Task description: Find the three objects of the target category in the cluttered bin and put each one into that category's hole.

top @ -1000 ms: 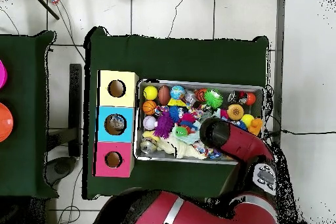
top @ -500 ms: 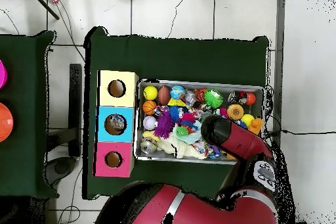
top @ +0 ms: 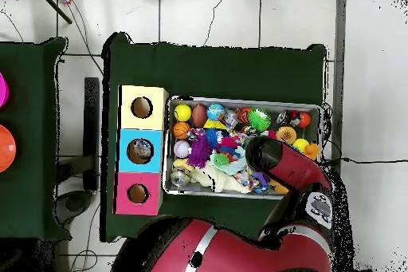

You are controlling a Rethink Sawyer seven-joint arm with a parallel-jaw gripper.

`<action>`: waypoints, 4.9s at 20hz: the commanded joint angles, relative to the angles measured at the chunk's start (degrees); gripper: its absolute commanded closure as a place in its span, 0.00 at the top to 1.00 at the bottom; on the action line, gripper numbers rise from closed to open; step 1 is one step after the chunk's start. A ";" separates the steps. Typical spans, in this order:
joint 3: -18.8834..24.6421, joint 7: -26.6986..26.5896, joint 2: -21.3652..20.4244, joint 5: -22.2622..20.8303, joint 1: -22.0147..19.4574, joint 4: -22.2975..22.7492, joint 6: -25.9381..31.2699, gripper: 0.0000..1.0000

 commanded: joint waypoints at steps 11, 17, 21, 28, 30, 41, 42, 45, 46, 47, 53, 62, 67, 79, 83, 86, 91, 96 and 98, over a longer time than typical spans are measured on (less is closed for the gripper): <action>0.00 11.00 -6.80 1.82 4.25 6.93 3.00 0.00; -1.79 8.92 -17.17 0.61 9.32 12.10 9.85 0.00; -0.64 6.67 -22.13 0.06 11.17 14.58 13.51 0.00; 2.86 4.49 -27.39 -0.69 14.94 19.75 12.92 0.00; 3.62 5.86 -28.09 0.07 17.07 20.91 13.12 0.00; 7.39 12.58 -25.91 4.96 25.15 23.85 7.48 0.00; 7.99 13.17 -25.78 5.76 25.69 24.34 7.05 0.00; 10.39 14.97 -25.90 8.46 27.01 26.10 4.79 0.00; 11.17 15.50 -25.96 9.37 27.40 26.63 4.14 0.00; 10.86 16.52 -25.73 9.94 28.53 26.45 4.08 0.00; 6.97 25.78 -22.17 16.44 36.71 24.49 1.28 0.00; 7.80 30.35 -18.92 23.39 40.41 23.59 -2.57 0.00; 6.80 32.75 -16.91 24.46 41.57 20.84 -2.93 0.00; 12.37 23.29 -18.38 21.88 31.15 19.67 0.64 0.00; 13.06 23.56 -18.81 20.61 30.19 19.03 2.00 0.00; 14.32 22.75 -19.16 19.78 28.65 19.17 2.29 0.00; 18.39 20.25 -20.20 18.99 24.95 20.27 2.70 0.00; 21.87 20.82 -21.68 20.08 22.77 21.86 4.86 1.00; 22.76 21.63 -22.79 20.34 22.49 22.38 5.71 1.00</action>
